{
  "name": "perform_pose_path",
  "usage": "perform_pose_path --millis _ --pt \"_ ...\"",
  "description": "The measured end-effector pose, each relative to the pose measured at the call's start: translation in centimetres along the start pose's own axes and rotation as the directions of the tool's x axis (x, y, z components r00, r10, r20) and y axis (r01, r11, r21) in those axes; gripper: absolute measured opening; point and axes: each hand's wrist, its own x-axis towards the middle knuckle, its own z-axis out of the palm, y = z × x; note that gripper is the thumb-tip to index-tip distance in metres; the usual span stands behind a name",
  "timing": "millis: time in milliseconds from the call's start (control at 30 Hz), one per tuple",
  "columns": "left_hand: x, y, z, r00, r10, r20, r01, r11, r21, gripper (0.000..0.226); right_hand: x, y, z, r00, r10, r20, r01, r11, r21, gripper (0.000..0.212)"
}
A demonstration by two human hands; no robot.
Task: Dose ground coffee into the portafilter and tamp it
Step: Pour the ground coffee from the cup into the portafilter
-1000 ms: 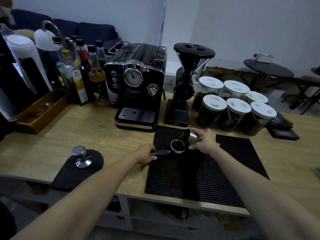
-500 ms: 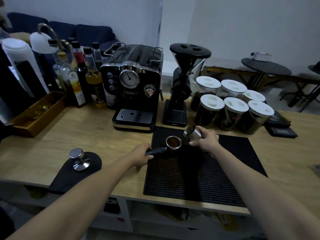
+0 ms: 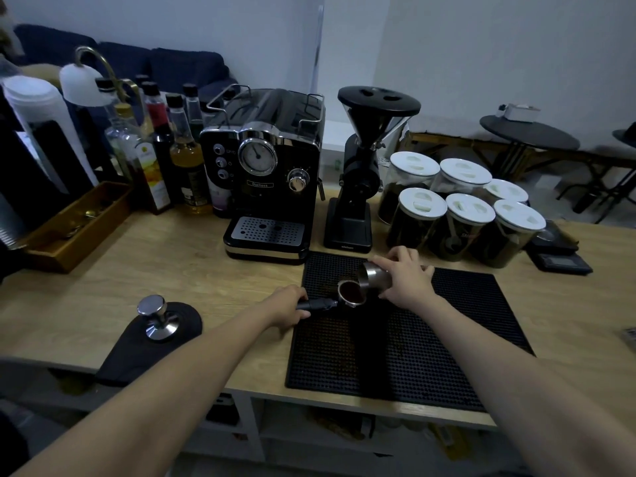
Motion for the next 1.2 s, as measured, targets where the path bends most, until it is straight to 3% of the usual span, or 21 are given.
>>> perform_pose_path --millis 133,300,1000,1200 --pt "0.0 -0.1 -0.1 1.000 0.013 0.007 -0.013 1.000 0.001 0.034 -0.2 -0.9 -0.2 0.985 -0.169 -0.015 0.162 0.963 -0.218 0.067" --pt "0.0 -0.2 -0.2 0.999 0.023 0.025 -0.024 1.000 0.010 0.036 -0.1 -1.8 -0.6 0.966 -0.260 -0.005 0.242 0.907 -0.343 0.066" --pt "-0.2 -0.1 -0.5 0.998 0.019 0.058 -0.020 1.000 0.023 0.039 -0.2 -3.3 -1.0 0.942 -0.331 0.052 0.313 0.817 -0.483 0.066" --pt "-0.2 -0.1 -0.5 0.998 0.007 0.068 -0.009 1.000 0.019 0.041 -0.2 -3.0 -0.9 0.951 -0.306 0.042 0.289 0.833 -0.472 0.069"
